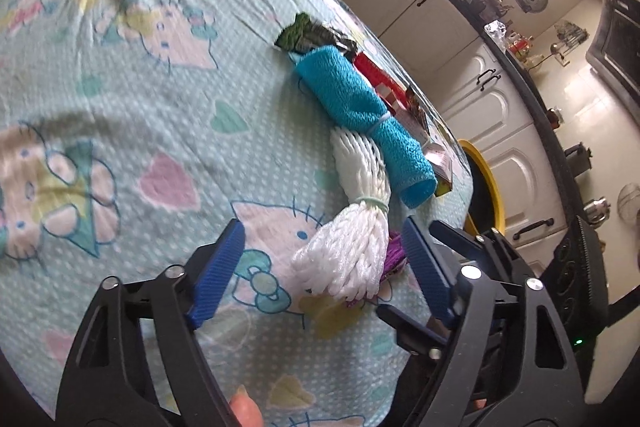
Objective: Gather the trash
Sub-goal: 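Grasp the purple snack wrapper with the right tool while the left tool grasps the white mesh bundle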
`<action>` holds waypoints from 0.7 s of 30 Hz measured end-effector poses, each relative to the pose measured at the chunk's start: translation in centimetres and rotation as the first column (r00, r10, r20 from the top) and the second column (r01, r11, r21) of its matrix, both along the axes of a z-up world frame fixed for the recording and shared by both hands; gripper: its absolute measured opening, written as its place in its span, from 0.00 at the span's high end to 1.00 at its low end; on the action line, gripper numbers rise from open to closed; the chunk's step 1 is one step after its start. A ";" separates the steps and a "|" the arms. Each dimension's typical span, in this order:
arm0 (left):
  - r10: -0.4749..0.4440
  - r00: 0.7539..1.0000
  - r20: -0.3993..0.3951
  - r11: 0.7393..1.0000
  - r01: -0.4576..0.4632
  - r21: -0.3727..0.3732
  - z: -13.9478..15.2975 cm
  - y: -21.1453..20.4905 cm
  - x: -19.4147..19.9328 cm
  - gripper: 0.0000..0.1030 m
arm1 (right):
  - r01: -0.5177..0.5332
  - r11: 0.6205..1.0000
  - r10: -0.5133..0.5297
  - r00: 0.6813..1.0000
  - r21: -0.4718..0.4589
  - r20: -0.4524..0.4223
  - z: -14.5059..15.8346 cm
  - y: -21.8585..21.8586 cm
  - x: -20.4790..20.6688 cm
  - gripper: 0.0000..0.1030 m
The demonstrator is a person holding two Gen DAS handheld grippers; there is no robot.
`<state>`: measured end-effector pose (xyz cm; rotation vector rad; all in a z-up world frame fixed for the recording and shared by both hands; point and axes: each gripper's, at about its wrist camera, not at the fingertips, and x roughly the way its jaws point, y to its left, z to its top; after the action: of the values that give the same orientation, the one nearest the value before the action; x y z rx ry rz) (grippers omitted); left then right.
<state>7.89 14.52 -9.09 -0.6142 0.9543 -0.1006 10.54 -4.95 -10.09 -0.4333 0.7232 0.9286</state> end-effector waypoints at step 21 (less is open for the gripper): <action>-0.054 0.997 0.053 0.998 0.051 0.045 1.7 -1.1 -0.1 0.93 | -0.051 0.999 0.051 0.997 -0.011 -0.050 -1.2 1.1 0.7 0.67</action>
<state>7.74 13.37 -7.37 -0.5437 0.9184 -0.1422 11.27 -3.85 -11.32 -0.4426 0.7660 0.9861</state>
